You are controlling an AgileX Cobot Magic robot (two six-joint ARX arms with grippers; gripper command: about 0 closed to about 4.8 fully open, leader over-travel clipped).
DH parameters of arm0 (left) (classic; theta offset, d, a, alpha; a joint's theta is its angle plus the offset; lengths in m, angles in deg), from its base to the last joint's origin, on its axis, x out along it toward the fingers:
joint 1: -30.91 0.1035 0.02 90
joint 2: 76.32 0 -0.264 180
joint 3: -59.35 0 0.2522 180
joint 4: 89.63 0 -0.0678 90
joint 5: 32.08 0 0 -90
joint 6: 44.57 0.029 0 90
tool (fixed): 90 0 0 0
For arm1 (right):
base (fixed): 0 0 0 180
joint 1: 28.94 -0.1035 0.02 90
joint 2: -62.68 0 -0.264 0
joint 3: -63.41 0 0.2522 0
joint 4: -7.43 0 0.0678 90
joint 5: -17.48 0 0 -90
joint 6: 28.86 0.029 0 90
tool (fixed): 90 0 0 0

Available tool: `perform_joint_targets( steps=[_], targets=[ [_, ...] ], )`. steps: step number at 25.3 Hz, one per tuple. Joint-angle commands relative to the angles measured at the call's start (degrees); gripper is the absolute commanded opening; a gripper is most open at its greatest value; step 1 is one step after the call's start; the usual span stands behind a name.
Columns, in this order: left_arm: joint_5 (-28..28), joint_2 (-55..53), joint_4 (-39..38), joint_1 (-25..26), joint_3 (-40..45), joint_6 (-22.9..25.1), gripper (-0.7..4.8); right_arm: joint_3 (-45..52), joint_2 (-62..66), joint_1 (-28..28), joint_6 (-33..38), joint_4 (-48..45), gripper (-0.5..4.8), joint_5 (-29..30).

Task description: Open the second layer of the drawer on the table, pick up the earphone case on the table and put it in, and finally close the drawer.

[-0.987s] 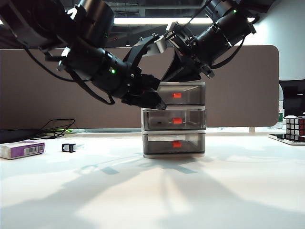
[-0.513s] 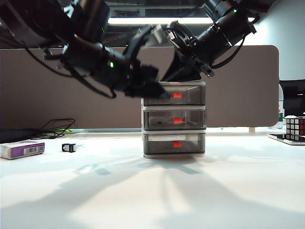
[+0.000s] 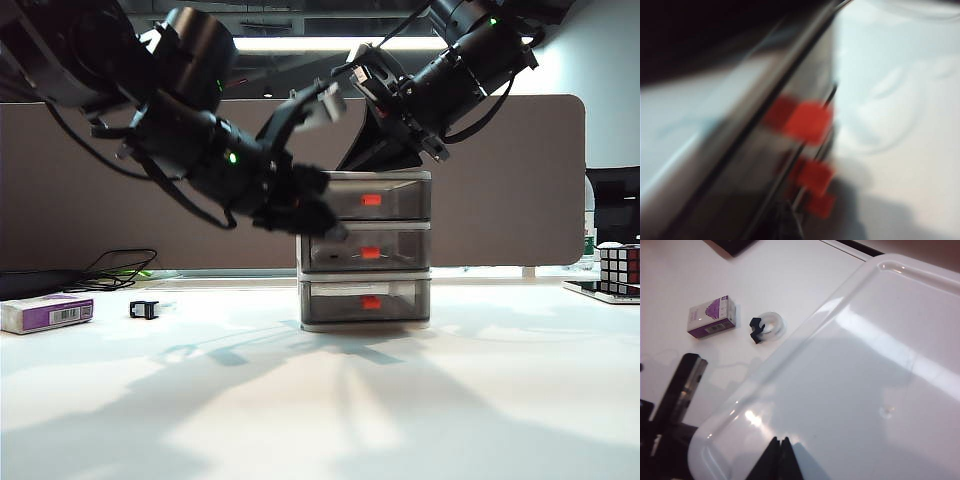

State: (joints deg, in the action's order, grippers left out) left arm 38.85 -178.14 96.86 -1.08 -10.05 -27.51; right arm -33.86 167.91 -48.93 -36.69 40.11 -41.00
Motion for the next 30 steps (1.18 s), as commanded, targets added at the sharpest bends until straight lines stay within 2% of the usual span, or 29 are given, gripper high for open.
perform_joint_targets(
  steps=[1, 5, 6, 8, 10, 13, 14, 17, 20, 23, 25, 26, 30],
  targets=[
    [3.1, -1.1, -0.6, -0.1, 0.0, -0.2, -0.06, 1.3, 1.3, -0.2, -0.2, 8.3, -0.05, -2.0],
    [-5.1, 3.0, -3.5, -0.5, 0.2, -0.4, -0.06, 1.2, 1.2, -0.2, -0.3, 7.8, -0.05, -1.9],
    [-3.9, 4.9, -5.2, -0.6, 0.4, -0.5, -0.06, 1.2, 1.1, -0.2, -0.6, 7.2, -0.05, -1.9],
    [4.1, 12.3, -11.8, -1.6, 2.2, 0.5, -0.06, 1.2, -0.5, -0.1, -1.1, 6.3, -0.05, -2.1],
    [4.7, 17.8, -12.7, -1.7, 4.9, 0.9, -0.06, 1.2, -2.4, -0.1, -1.5, 5.9, -0.05, -2.1],
    [4.6, 33.5, -11.1, -0.5, 14.4, -4.7, -0.06, 1.2, -8.8, -0.2, -4.3, 4.5, -0.05, -2.0],
    [5.3, 37.5, -11.3, 0.2, 17.0, -5.2, -0.06, 1.2, -10.6, -0.2, -4.3, 4.6, -0.05, -2.0],
    [11.4, 53.2, -11.6, 0.3, 27.0, -5.6, -0.06, 1.8, -17.5, -0.2, -4.2, 5.5, -0.05, -2.1],
    [15.0, 66.9, -12.5, 0.3, 34.1, -8.5, -0.06, 7.8, -25.3, -0.6, -3.4, 1.1, -0.05, -2.3],
    [17.2, 81.6, -19.3, 0.3, 39.0, -12.2, -0.06, 21.3, -37.3, -0.5, 1.6, -6.8, -0.05, -7.6],
    [20.1, 86.5, -20.2, 0.3, 40.9, -16.1, -0.06, 28.4, -42.6, -0.5, 4.1, -10.4, -0.05, -7.7],
    [23.8, 90.4, -20.3, 0.3, 42.9, -18.0, -0.06, 34.9, -46.9, -0.6, 6.0, -13.5, -0.05, -8.6],
    [25.1, 98.6, -21.1, 0.3, 47.1, -17.7, -0.06, 52.1, -58.2, -0.6, 9.6, -22.1, -0.05, -11.9]
  ],
)
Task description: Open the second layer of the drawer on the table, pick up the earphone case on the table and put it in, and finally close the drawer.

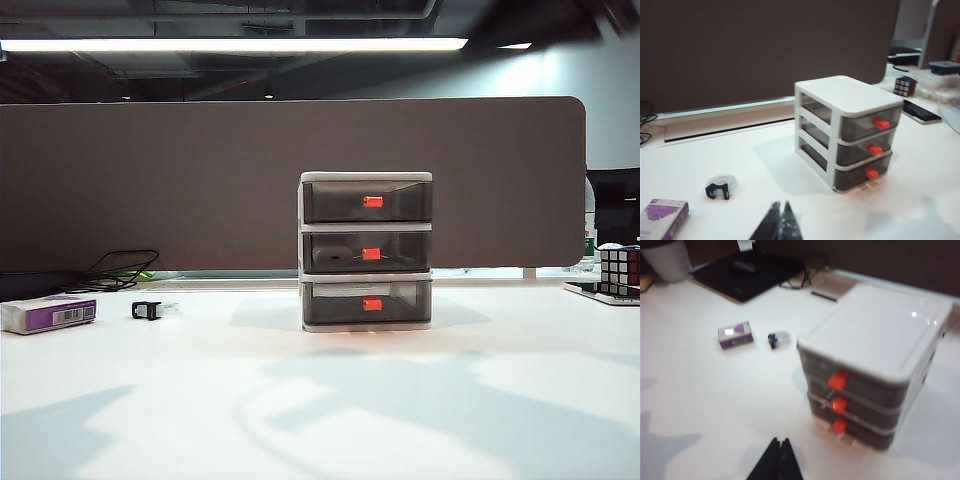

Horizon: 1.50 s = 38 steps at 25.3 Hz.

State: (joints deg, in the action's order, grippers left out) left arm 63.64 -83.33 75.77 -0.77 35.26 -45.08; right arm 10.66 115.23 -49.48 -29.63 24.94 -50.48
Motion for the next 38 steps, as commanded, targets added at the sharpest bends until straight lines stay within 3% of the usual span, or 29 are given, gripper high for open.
perform_joint_targets(
  steps=[1, 4, 10, 21, 27, 30, 32, 38],
  targets=[
    [0.3, 4.9, 0.0, 0.0, 2.7, -0.2, -0.06, 10.5, -7.9, -0.1, 2.7, -7.8, -0.05, -3.1],
    [0.0, 6.9, -0.2, 0.0, 6.3, -0.6, -0.06, 19.6, -17.3, -0.1, 4.2, -8.7, -0.05, -7.0],
    [-1.9, 6.9, 3.2, 0.0, 9.9, -2.0, -0.06, 28.4, -27.4, 0.0, 4.2, -8.3, -0.05, -11.9],
    [-0.4, 6.9, 2.2, 3.4, 9.9, 2.3, -0.06, 37.6, -30.3, 0.1, 5.1, -13.1, -0.05, -16.0],
    [-1.4, 6.9, 4.3, 14.1, 9.9, 1.8, -0.06, 38.9, -30.4, 0.8, 5.0, -15.3, -0.05, -20.0],
    [-9.8, 6.9, 5.9, 21.9, 9.9, 0.2, -0.06, 38.9, -30.4, 5.2, 5.0, -16.4, -0.05, -19.0],
    [-12.1, 6.9, 5.9, 26.3, 9.9, -0.7, -0.06, 38.9, -30.4, 9.2, 5.0, -17.7, -0.05, -16.1],
    [-12.7, 6.9, 9.6, 29.3, 9.9, -3.7, -0.06, 38.9, -30.5, 13.7, 5.0, -18.6, -0.05, -14.6]
  ],
)
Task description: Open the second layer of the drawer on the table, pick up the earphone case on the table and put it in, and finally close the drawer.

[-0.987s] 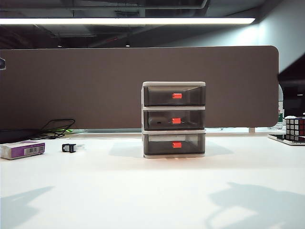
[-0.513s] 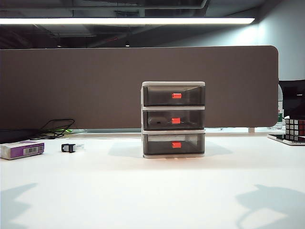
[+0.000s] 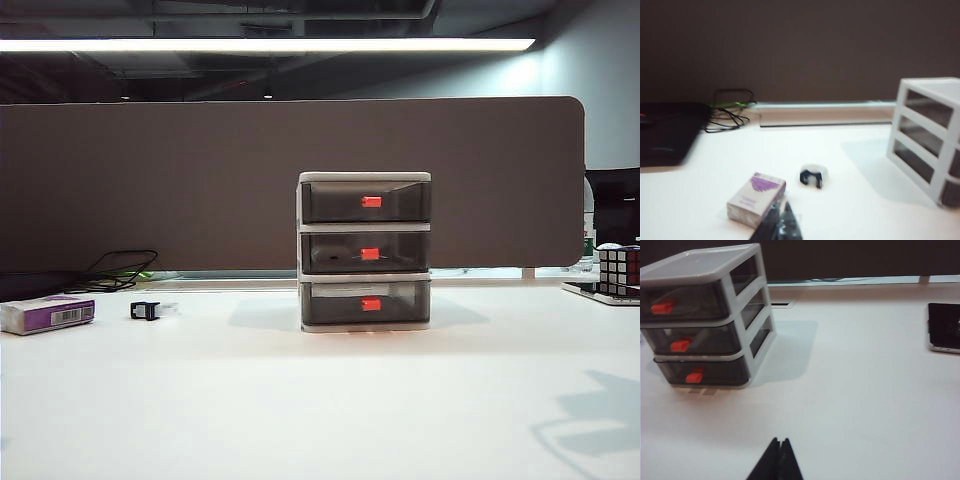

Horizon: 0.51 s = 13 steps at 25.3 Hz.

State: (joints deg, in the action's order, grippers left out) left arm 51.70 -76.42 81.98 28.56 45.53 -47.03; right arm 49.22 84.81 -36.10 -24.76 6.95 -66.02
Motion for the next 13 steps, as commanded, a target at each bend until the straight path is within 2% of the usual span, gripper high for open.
perform_joint_targets(
  steps=[1, 7, 9, 11, 13],
  targets=[
    [-1.4, 0.0, 4.0, 0.0, -0.4, -2.3, -0.06, 0.4, -0.4, 0.2, 0.2, -0.4, -0.05, 1.5],
    [0.0, 0.0, 2.3, 0.0, -0.4, -0.8, -0.06, 0.2, -8.0, 0.3, 0.2, 5.4, -0.05, 1.4],
    [1.6, 0.0, 2.0, 0.0, -0.4, -0.3, -0.06, 0.2, -13.0, 0.3, 0.2, 9.7, -0.05, -0.2],
    [3.6, 0.0, 1.8, 0.0, -0.4, -0.3, -0.06, 0.2, -22.7, 0.3, 0.2, 19.3, -0.05, -2.4],
    [3.7, 0.0, 1.3, 0.0, -0.4, -0.3, -0.06, 0.2, -21.4, 0.4, 0.2, 20.3, -0.05, -3.8]
  ],
)
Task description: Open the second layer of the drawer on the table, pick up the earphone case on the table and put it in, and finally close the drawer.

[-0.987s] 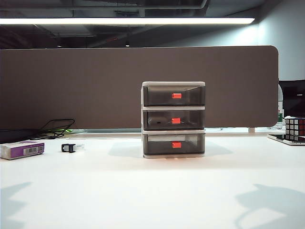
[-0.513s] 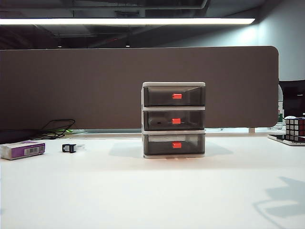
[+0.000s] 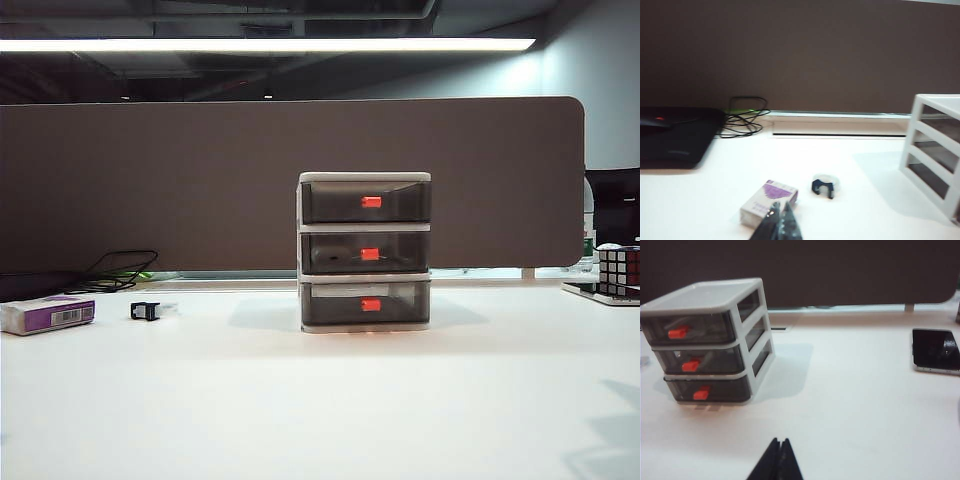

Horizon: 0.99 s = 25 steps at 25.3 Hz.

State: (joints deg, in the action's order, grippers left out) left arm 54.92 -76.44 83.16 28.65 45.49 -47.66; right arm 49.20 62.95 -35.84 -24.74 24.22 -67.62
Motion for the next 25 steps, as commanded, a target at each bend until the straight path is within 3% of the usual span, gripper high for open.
perform_joint_targets(
  steps=[1, 8, 25],
  targets=[
    [0.4, 0.0, -0.2, 0.0, -0.3, 0.3, -0.06, 0.3, 0.5, 0.3, 0.2, 3.0, -0.05, -3.5],
    [0.5, -0.2, -5.0, -0.1, -0.3, 0.1, -0.06, 0.3, 0.2, 0.3, 0.3, 2.7, -0.05, -11.4],
    [0.2, -0.2, -8.2, -0.1, -0.3, 0.0, -0.05, 0.3, 0.2, 0.3, 0.3, 2.9, -0.05, -11.2]
  ],
)
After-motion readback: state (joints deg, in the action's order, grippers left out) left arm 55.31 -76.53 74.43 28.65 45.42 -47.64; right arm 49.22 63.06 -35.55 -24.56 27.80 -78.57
